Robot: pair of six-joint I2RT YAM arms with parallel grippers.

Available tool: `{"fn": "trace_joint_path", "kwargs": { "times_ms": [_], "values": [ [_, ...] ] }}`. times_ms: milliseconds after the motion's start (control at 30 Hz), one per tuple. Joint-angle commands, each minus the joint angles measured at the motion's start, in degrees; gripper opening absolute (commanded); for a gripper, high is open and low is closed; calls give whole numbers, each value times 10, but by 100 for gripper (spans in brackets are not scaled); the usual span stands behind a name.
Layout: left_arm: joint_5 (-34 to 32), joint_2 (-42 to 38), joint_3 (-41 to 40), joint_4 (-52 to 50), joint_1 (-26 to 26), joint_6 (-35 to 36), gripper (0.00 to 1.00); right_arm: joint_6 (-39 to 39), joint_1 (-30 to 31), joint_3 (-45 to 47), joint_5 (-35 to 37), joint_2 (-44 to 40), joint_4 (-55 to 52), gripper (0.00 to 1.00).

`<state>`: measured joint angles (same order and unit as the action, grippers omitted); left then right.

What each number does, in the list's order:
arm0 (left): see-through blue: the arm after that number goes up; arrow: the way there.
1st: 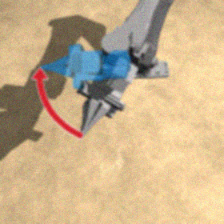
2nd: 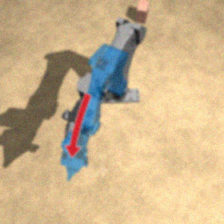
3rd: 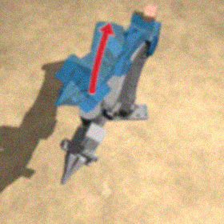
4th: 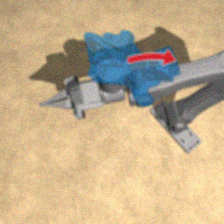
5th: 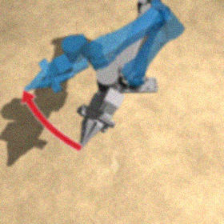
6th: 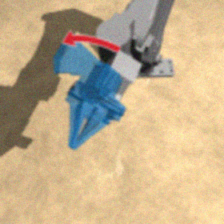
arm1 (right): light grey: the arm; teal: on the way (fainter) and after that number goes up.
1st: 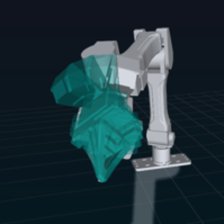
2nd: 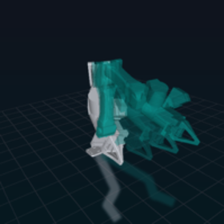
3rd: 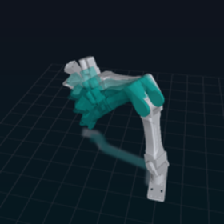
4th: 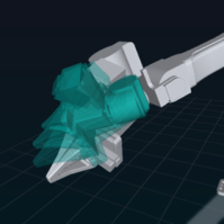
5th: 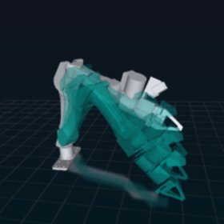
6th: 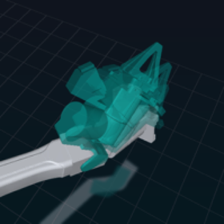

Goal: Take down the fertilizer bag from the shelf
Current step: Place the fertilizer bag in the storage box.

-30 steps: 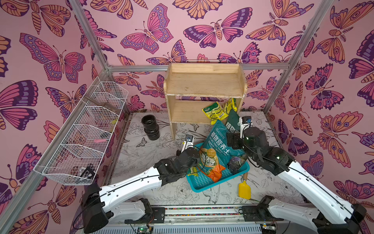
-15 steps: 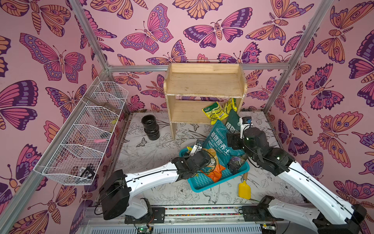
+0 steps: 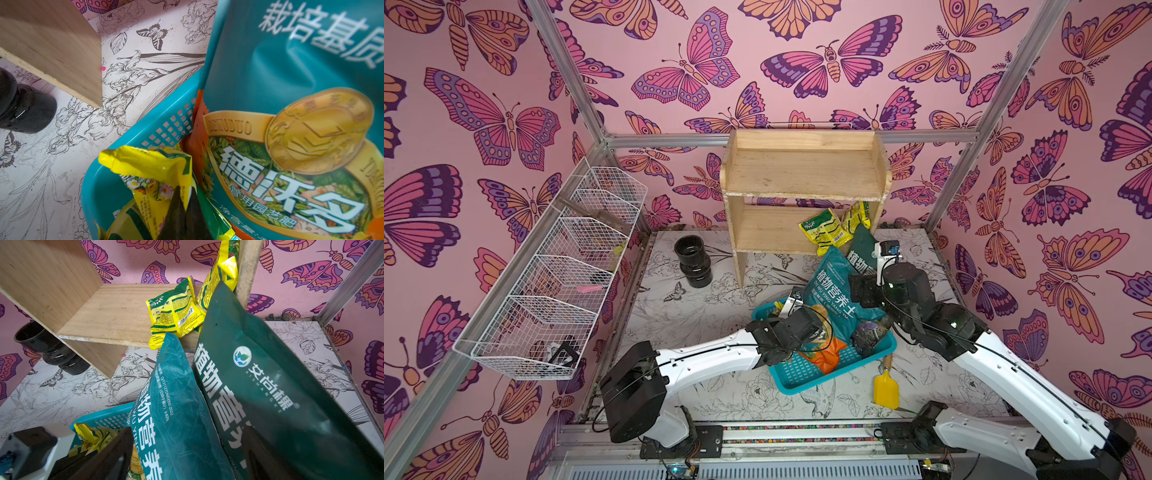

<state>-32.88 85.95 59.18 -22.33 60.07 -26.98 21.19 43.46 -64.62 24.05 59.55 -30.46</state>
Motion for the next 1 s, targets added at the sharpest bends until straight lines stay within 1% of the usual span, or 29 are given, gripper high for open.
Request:
{"fn": "trace_joint_path", "kwargs": {
  "times_ms": [0, 67, 100, 133, 167, 200, 233, 400, 533, 600, 700, 733, 800, 833, 867, 900, 967],
  "values": [
    [42, 0, 1, -8, 2, 26, 0, 7, -5, 5, 13, -12, 3, 84],
    [70, 17, 7, -12, 2, 19, 0, 8, -4, 7, 12, -13, 7, 84],
    [73, 24, 11, -18, 2, 10, 0, 9, -5, 7, 12, -14, 5, 84],
    [68, 29, 18, -25, 2, 0, 8, 10, -4, 6, 11, -15, 4, 84],
    [51, 31, 25, -39, 3, -16, 41, 12, -4, 7, 12, -17, 3, 84],
    [33, 28, 28, -49, 3, -31, 77, 13, -5, 9, 13, -19, 4, 84],
    [11, 21, 28, -54, 2, -41, 100, 13, -5, 10, 16, -22, 5, 84],
    [-47, -33, 30, -56, -1, -28, 100, 8, -5, 10, 16, -24, 6, 84],
    [-57, -94, 63, -57, -19, 7, 100, 7, -5, 6, 10, -17, 3, 84],
    [-30, -116, 86, -54, -37, 34, 100, 6, -5, 5, 12, -13, 2, 84],
    [46, -124, 119, -45, -73, 83, 100, 4, -5, 2, 23, -9, 1, 86],
    [62, -124, 128, -41, -82, 103, 100, 3, -6, -3, 30, -5, -2, 87],
    [88, -114, 139, -30, -92, 146, 100, 3, -10, -12, 40, 1, -15, 94],
    [95, -105, 145, -26, -95, 167, 100, 6, -16, -19, 36, 5, -23, 96],
    [100, -95, 152, -22, -98, 183, 99, 9, -26, -23, 24, 8, -30, 96],
    [105, -84, 159, -18, -99, 195, 99, 12, -36, -27, 8, 10, -33, 96],
    [128, -63, 172, -8, -106, 213, 95, 24, -62, -29, -32, 9, -37, 95]
  ]
}}
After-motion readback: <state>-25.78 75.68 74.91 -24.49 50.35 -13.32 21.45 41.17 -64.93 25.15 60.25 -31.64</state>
